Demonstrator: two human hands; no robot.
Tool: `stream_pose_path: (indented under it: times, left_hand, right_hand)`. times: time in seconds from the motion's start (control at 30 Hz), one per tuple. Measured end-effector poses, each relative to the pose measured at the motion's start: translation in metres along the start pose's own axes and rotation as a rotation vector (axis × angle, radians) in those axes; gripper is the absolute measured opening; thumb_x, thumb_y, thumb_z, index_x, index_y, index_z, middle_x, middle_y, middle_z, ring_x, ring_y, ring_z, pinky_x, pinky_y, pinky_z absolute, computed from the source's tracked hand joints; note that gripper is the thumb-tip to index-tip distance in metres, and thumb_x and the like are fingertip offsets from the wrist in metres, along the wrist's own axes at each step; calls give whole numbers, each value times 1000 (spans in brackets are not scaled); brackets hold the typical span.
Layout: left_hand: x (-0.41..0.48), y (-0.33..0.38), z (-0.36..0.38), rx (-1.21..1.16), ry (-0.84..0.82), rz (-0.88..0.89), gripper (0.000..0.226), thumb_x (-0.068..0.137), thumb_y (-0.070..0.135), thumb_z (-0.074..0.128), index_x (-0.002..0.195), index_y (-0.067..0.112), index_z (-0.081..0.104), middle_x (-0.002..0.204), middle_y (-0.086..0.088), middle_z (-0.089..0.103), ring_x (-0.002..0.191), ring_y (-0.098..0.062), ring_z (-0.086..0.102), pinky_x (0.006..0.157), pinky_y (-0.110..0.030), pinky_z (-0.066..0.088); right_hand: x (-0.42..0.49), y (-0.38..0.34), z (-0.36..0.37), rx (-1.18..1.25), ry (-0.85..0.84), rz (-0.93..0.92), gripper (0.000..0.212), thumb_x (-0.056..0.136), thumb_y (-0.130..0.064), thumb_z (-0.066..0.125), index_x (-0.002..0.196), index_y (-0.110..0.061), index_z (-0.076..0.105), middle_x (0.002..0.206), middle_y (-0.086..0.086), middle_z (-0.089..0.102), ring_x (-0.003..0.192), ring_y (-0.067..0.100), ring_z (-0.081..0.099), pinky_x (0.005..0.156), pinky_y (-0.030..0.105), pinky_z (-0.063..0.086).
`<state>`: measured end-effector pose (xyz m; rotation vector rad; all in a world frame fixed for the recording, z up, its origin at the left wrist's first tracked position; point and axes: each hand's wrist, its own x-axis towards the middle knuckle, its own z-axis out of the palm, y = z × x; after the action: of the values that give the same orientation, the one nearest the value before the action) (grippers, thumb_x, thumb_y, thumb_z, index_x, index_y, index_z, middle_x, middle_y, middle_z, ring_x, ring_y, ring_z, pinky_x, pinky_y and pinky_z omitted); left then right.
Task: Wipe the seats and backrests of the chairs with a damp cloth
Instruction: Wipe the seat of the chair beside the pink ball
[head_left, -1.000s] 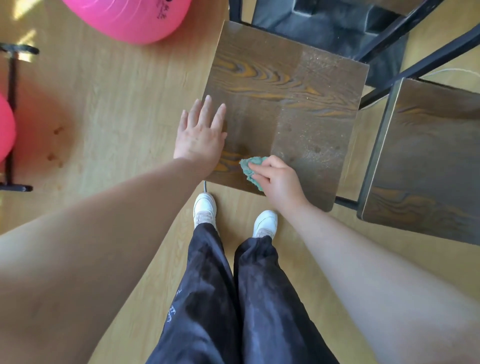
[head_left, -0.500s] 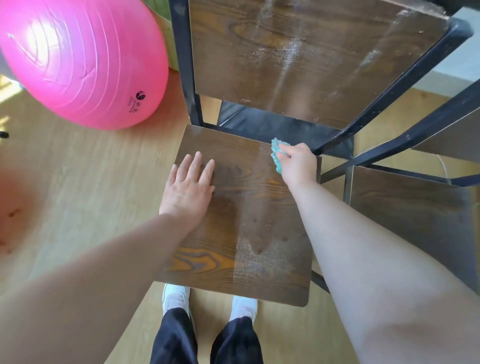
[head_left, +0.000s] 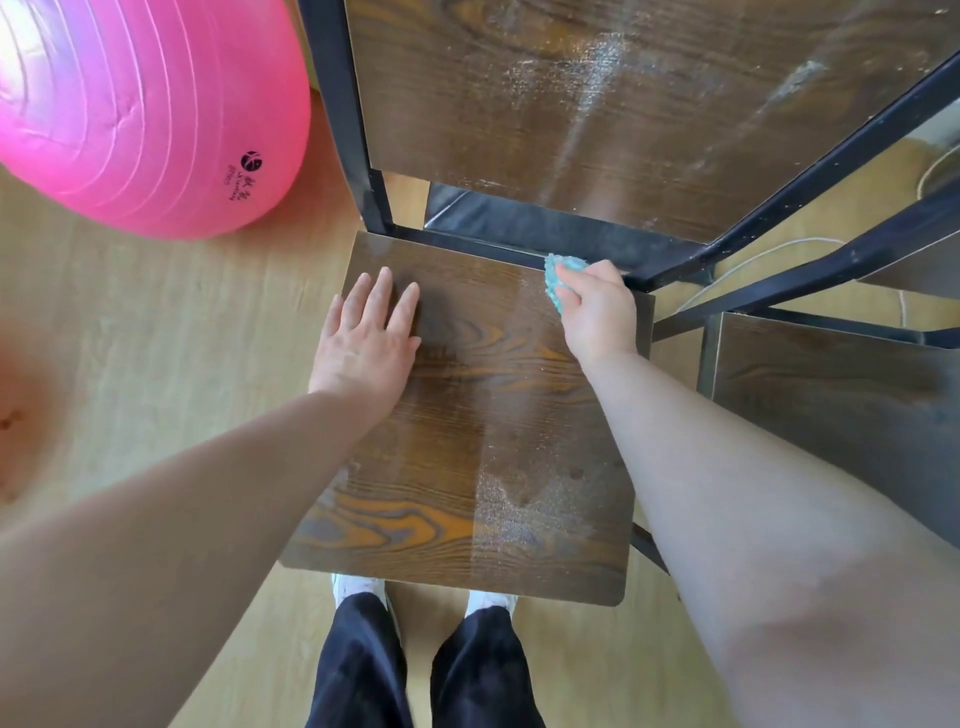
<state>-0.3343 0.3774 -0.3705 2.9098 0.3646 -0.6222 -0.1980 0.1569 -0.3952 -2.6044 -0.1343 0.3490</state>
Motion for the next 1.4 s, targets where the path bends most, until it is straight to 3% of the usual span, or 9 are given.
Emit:
stream_pose_path:
  times: [0.23,0.37,0.63,0.73,0.97,1.07,1.2,1.3,1.4]
  left_hand:
    - [-5,7,10,10,-20,13,58,108,36,25,159,24,-1,167,-6,-7,153,-26,-9,124,-43,-1]
    - [-11,13,13,23,-28,24,58,108,36,25,159,23,-1,167,-6,-6,153,-26,-8,125,-44,0]
    - [-36,20,9,55,-31,11,58,108,35,26,159,24,1,167,-7,-7,153,-27,-7,125,-46,2]
    - [-50,23,8,58,-28,21,58,108,35,28,159,25,2,167,-6,-6,153,-26,-6,124,-45,2]
    - [-94,31,23,55,-48,33,58,108,35,28,159,24,2,167,-5,-5,153,-25,-6,125,-44,2]
    - [-109,34,30,62,-62,40,58,108,34,28,159,23,3,167,-7,-5,153,-26,-6,124,-44,2]
    - [-122,36,35,70,-50,47,58,108,33,29,159,23,3,167,-7,-4,153,-27,-4,124,-45,3]
    - [-129,37,39,68,-48,44,58,108,33,29,159,23,3,167,-8,-3,153,-27,-3,124,-45,4]
    - [-137,42,40,45,-54,45,58,108,32,30,159,23,4,167,-8,-2,153,-28,-3,124,-46,4]
  right_hand:
    - [2,-6,6,15,-81,-124,26,100,-20,55,124,-14,66,114,-3,53,110,15,54,86,9,38]
    - [-10,-10,14,-2,-166,-270,28,99,-13,57,124,-13,68,114,2,54,108,18,53,93,18,39]
    - [-98,5,33,22,-325,-336,24,99,-27,55,110,-12,70,100,4,56,90,17,54,80,33,48]
    - [-146,10,41,103,-430,-236,42,96,-43,51,97,-5,67,94,9,55,79,12,47,68,21,40]
    - [-212,18,41,52,-476,-383,21,98,-21,57,104,-8,73,93,-4,49,93,12,44,87,32,47]
    - [-227,21,41,130,-484,-286,31,97,-33,56,95,-5,68,92,0,53,89,16,48,81,35,48]
    - [-251,29,44,-28,-622,-367,42,94,-37,40,113,-16,70,106,5,57,97,19,49,81,31,41]
    - [-271,36,49,33,-559,-299,56,82,-60,41,92,-9,62,96,0,54,88,14,48,71,27,40]
    - [-283,43,52,-8,-580,-322,31,96,-37,55,92,-6,61,92,-1,50,87,12,43,71,25,36]
